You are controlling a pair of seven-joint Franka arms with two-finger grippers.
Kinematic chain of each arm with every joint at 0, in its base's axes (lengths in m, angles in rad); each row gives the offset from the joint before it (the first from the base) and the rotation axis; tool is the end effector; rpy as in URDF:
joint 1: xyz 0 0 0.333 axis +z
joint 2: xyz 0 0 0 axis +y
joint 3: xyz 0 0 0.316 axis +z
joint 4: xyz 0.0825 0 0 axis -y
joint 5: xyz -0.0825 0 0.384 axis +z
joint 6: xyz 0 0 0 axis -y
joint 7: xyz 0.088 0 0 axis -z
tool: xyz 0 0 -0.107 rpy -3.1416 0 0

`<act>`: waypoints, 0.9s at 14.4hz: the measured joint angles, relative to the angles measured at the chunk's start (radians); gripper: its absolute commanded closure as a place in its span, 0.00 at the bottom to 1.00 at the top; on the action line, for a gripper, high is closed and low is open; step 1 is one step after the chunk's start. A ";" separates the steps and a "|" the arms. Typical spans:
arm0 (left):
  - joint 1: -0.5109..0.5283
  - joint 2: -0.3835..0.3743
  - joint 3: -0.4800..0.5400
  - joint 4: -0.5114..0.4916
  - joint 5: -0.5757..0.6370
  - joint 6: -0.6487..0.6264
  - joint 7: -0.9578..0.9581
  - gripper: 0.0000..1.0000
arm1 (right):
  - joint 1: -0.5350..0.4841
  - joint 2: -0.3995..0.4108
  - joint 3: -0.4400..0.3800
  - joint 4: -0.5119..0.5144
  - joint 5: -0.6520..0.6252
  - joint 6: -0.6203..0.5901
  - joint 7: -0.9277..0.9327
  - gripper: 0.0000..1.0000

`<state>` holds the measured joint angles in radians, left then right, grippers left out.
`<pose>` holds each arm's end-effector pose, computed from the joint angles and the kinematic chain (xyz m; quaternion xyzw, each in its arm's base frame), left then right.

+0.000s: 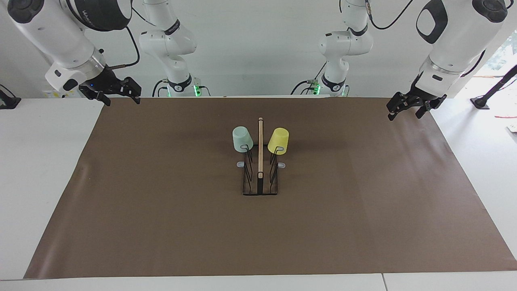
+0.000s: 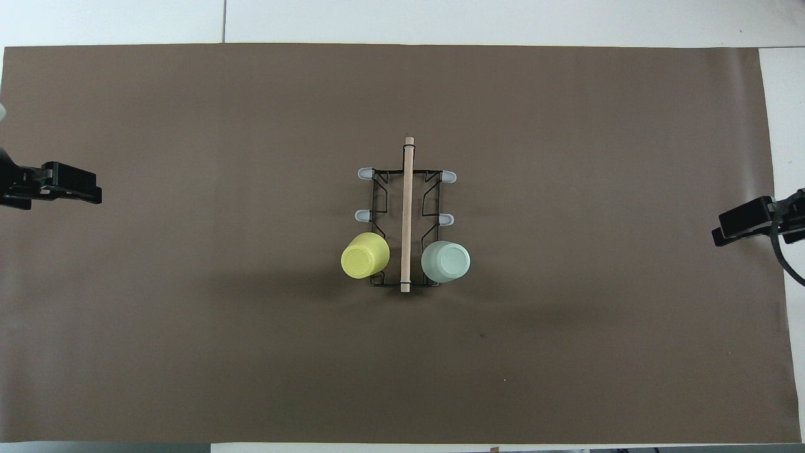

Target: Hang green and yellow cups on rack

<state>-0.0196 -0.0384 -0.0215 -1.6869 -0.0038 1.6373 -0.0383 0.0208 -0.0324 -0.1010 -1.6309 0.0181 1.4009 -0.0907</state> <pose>0.5459 -0.0230 0.5964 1.0000 -0.0013 -0.0057 0.0013 0.5221 -0.0406 0.6011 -0.9950 -0.0061 0.0974 0.0190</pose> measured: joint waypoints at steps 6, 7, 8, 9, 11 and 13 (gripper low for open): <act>0.000 0.000 0.000 0.000 0.000 0.000 0.000 0.00 | -0.001 0.000 -0.002 0.000 -0.015 0.044 0.000 0.00; 0.000 0.000 0.000 0.000 0.000 0.000 0.000 0.00 | -0.002 0.000 -0.002 0.000 -0.022 0.052 0.000 0.00; 0.000 0.000 0.000 0.000 0.000 0.000 0.000 0.00 | -0.002 0.001 0.000 0.000 -0.025 0.057 0.000 0.00; 0.000 0.000 0.000 0.000 0.000 0.000 0.000 0.00 | -0.003 0.002 0.004 0.000 -0.027 0.061 0.000 0.00; 0.000 0.000 0.000 0.000 0.000 0.000 0.000 0.00 | -0.005 0.003 0.010 0.002 -0.029 0.073 0.000 0.00; 0.000 0.000 0.000 0.000 0.000 0.000 0.000 0.00 | -0.005 0.003 0.012 0.004 -0.029 0.084 0.000 0.00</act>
<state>-0.0196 -0.0384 -0.0215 -1.6873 -0.0038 1.6373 -0.0383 0.0156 -0.0293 -0.0887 -1.6268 -0.0106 1.4845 -0.0906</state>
